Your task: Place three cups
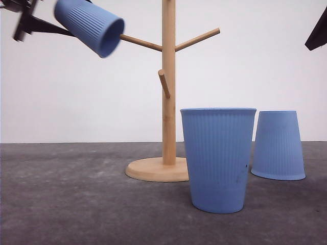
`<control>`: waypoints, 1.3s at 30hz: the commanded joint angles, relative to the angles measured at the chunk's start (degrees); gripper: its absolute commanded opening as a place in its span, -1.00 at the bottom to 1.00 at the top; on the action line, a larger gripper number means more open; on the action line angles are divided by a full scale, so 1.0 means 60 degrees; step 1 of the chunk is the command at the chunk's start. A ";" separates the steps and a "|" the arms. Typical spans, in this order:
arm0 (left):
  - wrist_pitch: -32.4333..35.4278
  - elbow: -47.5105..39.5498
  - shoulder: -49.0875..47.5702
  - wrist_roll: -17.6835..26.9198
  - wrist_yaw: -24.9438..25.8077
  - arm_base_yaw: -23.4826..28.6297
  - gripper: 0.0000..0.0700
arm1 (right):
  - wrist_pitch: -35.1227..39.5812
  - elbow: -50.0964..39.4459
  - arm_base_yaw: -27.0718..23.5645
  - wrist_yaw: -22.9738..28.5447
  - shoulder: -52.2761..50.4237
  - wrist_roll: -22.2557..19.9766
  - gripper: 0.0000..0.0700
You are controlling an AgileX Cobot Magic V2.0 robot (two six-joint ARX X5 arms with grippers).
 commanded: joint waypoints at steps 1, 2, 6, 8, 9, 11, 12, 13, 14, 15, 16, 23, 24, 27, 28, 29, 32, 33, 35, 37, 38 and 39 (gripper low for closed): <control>0.0160 0.0164 0.0264 -0.0202 -0.0104 -0.0204 0.00 | 0.0117 0.0131 0.0051 -0.0020 0.0018 0.0164 0.28; 0.0179 0.0164 0.0346 -0.0203 -0.0198 -0.0332 0.00 | 0.0123 0.0131 0.0051 -0.0021 0.0018 0.0171 0.28; 0.0436 0.0164 0.0725 -0.0250 -0.0339 -0.0773 0.00 | 0.0159 0.0131 0.0051 -0.0024 0.0018 0.0174 0.28; 0.0584 0.0164 0.0892 -0.0310 -0.0380 -0.0966 0.00 | 0.0168 0.0131 0.0051 -0.0024 0.0014 0.0175 0.28; 0.0614 0.0164 0.0965 -0.0338 -0.0443 -0.1055 0.00 | 0.0168 0.0131 0.0051 -0.0024 0.0011 0.0175 0.28; 0.0617 0.0164 0.1092 -0.0340 -0.0640 -0.1202 0.01 | 0.0168 0.0131 0.0051 -0.0021 0.0011 0.0175 0.28; 0.0614 0.0164 0.1143 -0.0340 -0.0703 -0.1263 0.01 | 0.0168 0.0131 0.0051 -0.0023 0.0011 0.0175 0.28; 0.0616 0.0164 0.1181 -0.0340 -0.0716 -0.1301 0.02 | 0.0168 0.0131 0.0051 -0.0024 0.0011 0.0175 0.28; 0.0617 0.0164 0.1214 -0.0340 -0.0715 -0.1329 0.04 | 0.0168 0.0131 0.0051 -0.0023 0.0011 0.0175 0.28; 0.0617 0.0164 0.1242 -0.0340 -0.0712 -0.1341 0.11 | 0.0171 0.0131 0.0051 -0.0021 0.0011 0.0175 0.28; 0.0617 0.0164 0.1259 -0.0340 -0.0714 -0.1361 0.20 | 0.0171 0.0131 0.0051 -0.0020 0.0011 0.0175 0.28; 0.0613 0.0164 0.1288 -0.0337 -0.0706 -0.1432 0.52 | 0.0175 0.0131 0.0051 -0.0020 0.0011 0.0175 0.28; 0.0608 0.0164 0.1288 -0.0337 -0.0683 -0.1437 0.62 | 0.0175 0.0131 0.0051 -0.0020 0.0011 0.0175 0.28; 0.0554 0.0164 0.1288 -0.0322 -0.0589 -0.1439 0.71 | 0.0175 0.0131 0.0051 -0.0020 0.0011 0.0175 0.28; 0.0543 0.0164 0.1288 -0.0296 -0.0523 -0.1439 0.71 | 0.0175 0.0131 0.0051 -0.0020 0.0011 0.0175 0.28; 0.0536 0.0164 0.1288 -0.0270 -0.0435 -0.1438 0.71 | 0.0175 0.0131 0.0051 -0.0019 0.0011 0.0174 0.28; 0.0458 0.0164 0.1282 -0.0253 -0.0156 -0.1430 0.71 | 0.0175 0.0131 0.0051 -0.0017 0.0011 0.0175 0.28; 0.0379 0.0164 0.1275 -0.0225 -0.0090 -0.1425 0.71 | 0.0175 0.0131 0.0051 -0.0019 0.0011 0.0175 0.28; 0.0129 0.0164 0.1251 -0.0058 -0.0014 -0.1420 0.71 | 0.0175 0.0131 0.0051 -0.0016 0.0011 0.0172 0.28; -0.0254 0.0164 0.1212 0.0300 -0.0023 -0.1420 0.71 | 0.0175 0.0131 0.0051 -0.0016 0.0011 0.0175 0.28; -0.0497 0.0164 0.1189 0.0495 -0.0027 -0.1420 0.71 | 0.0175 0.0131 0.0051 -0.0016 0.0011 0.0175 0.28; -0.0749 0.0164 0.1170 0.0686 -0.0024 -0.1420 0.71 | 0.0175 0.0131 0.0051 -0.0016 0.0011 0.0175 0.28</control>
